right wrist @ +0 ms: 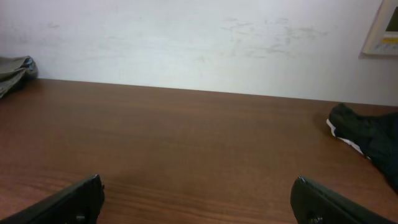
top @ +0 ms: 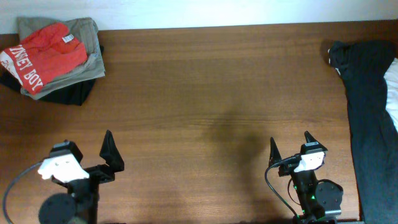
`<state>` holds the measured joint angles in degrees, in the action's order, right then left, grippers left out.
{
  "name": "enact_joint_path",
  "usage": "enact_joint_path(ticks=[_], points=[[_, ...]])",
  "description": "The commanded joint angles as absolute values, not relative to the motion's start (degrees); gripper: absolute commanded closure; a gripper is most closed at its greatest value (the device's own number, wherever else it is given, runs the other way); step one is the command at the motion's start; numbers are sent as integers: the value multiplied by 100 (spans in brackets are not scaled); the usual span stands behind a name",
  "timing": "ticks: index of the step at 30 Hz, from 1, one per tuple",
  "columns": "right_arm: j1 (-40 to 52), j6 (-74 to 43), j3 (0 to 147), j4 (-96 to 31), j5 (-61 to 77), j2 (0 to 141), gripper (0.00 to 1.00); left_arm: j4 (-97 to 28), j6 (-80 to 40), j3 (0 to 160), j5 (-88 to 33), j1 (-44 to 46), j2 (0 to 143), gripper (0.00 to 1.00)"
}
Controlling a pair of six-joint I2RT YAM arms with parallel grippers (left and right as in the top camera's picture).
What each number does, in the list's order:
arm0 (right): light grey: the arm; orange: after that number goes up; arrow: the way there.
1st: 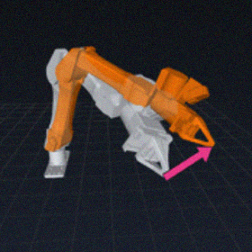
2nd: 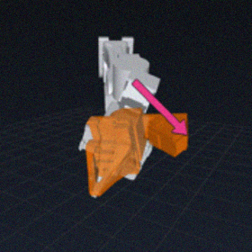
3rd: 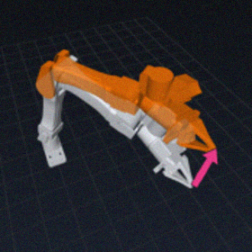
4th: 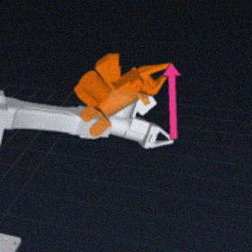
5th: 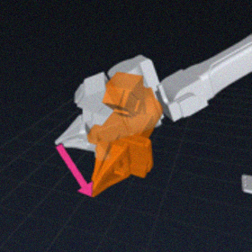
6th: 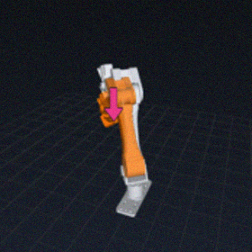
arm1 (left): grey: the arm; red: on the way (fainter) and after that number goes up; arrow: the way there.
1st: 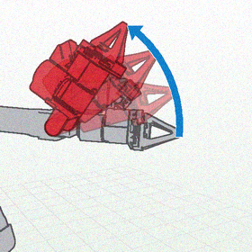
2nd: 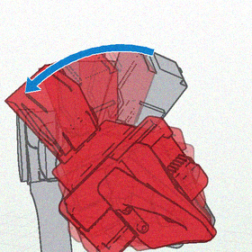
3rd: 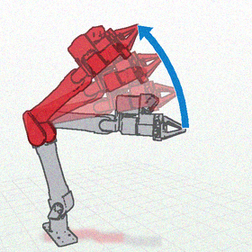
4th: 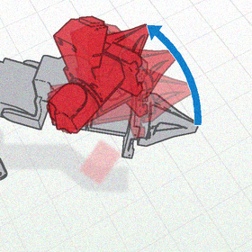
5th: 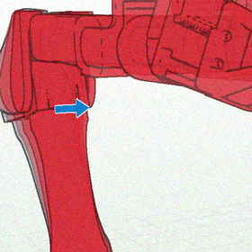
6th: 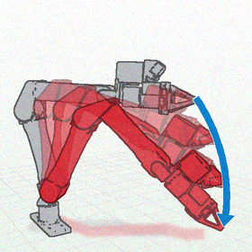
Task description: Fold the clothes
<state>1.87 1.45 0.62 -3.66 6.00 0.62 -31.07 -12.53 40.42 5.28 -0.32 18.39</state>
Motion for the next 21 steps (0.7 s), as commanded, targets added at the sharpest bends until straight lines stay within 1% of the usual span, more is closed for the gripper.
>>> enact_joint_path(ticks=[1,2,3,9,12,15,21], points=[[224,106,32,-405,567,21,1,-2589,-1280,3317,799,-1,1131,1],[224,106,32,-405,565,21,1,-2285,-1280,3096,801,-1,972,1],[224,106,32,-405,567,21,1,-1686,-1280,2731,801,-1,777,1],[224,108,32,-405,567,21,1,134,-1280,1406,799,1,447,1],[224,106,32,-405,567,21,1,257,-1280,961,803,-8,84,1],[224,106,32,-405,567,21,1,589,-1280,661,843,-16,30,1],[224,106,32,-405,567,21,1,1559,-1280,40,906,-16,30,1]])
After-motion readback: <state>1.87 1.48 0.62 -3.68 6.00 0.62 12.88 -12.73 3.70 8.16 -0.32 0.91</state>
